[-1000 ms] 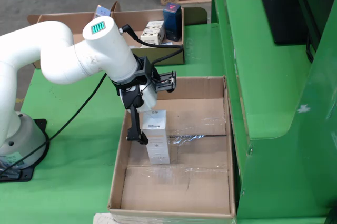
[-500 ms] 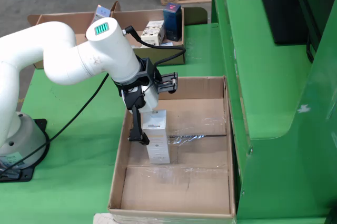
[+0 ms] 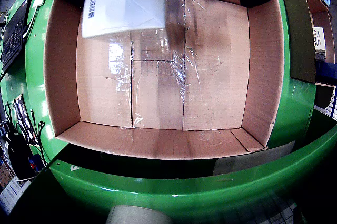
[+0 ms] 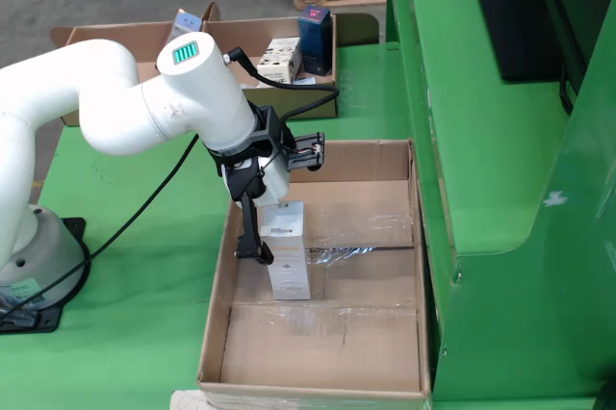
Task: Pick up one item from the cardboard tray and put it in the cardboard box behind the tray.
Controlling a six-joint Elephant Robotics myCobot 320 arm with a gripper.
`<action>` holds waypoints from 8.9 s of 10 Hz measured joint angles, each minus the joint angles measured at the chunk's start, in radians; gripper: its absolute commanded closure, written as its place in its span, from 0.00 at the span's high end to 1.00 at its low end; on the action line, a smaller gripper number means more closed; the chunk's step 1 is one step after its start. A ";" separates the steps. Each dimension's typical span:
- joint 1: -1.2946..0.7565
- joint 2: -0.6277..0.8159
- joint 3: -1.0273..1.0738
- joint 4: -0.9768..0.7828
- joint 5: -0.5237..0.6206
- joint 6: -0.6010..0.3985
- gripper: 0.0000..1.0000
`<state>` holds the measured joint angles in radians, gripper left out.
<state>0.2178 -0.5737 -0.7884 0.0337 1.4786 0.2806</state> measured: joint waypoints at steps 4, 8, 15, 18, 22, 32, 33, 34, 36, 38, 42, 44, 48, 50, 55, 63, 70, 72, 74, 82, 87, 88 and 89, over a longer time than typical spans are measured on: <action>0.000 0.000 0.000 0.000 0.000 0.000 0.30; -0.002 0.000 0.000 0.000 -0.003 0.000 0.00; -0.008 0.000 0.000 0.000 -0.006 -0.005 0.00; -0.008 0.000 0.000 0.000 -0.006 -0.005 0.00; 0.012 0.028 0.003 -0.006 -0.009 -0.008 0.00; 0.158 -0.024 0.344 -0.345 -0.130 0.029 0.00; 0.192 -0.023 0.374 -0.357 -0.146 0.020 0.00; 0.202 -0.018 0.420 -0.322 -0.149 0.018 0.00; 0.218 0.000 0.523 -0.254 -0.178 0.011 0.00; 0.252 0.000 0.615 -0.208 -0.225 -0.032 0.00; 0.328 -0.014 0.762 -0.025 -0.360 -0.117 0.00; 0.446 -0.090 0.761 0.138 -0.500 -0.268 0.00; 0.604 -0.026 0.762 0.178 -0.432 -0.285 0.00; 0.656 0.023 0.764 0.086 -0.368 -0.250 0.00; 0.830 0.215 0.767 -0.146 -0.291 -0.209 0.00; 1.192 0.284 0.767 -0.505 -0.255 -0.163 0.00; 1.509 0.290 0.767 -0.839 -0.293 -0.092 0.00; 1.532 0.275 0.768 -0.916 -0.290 -0.092 0.00; 1.566 0.201 0.768 -0.865 -0.291 -0.110 0.00; 1.703 -0.121 0.762 -0.498 -0.397 -0.164 0.00; 1.654 -0.170 0.766 -0.270 -0.347 -0.172 0.00; 1.615 -0.187 0.761 -0.250 -0.317 -0.155 0.00; 1.600 -0.202 0.764 -0.253 -0.311 -0.155 0.00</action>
<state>1.8178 -0.7761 -0.0244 -0.2192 1.1673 0.1257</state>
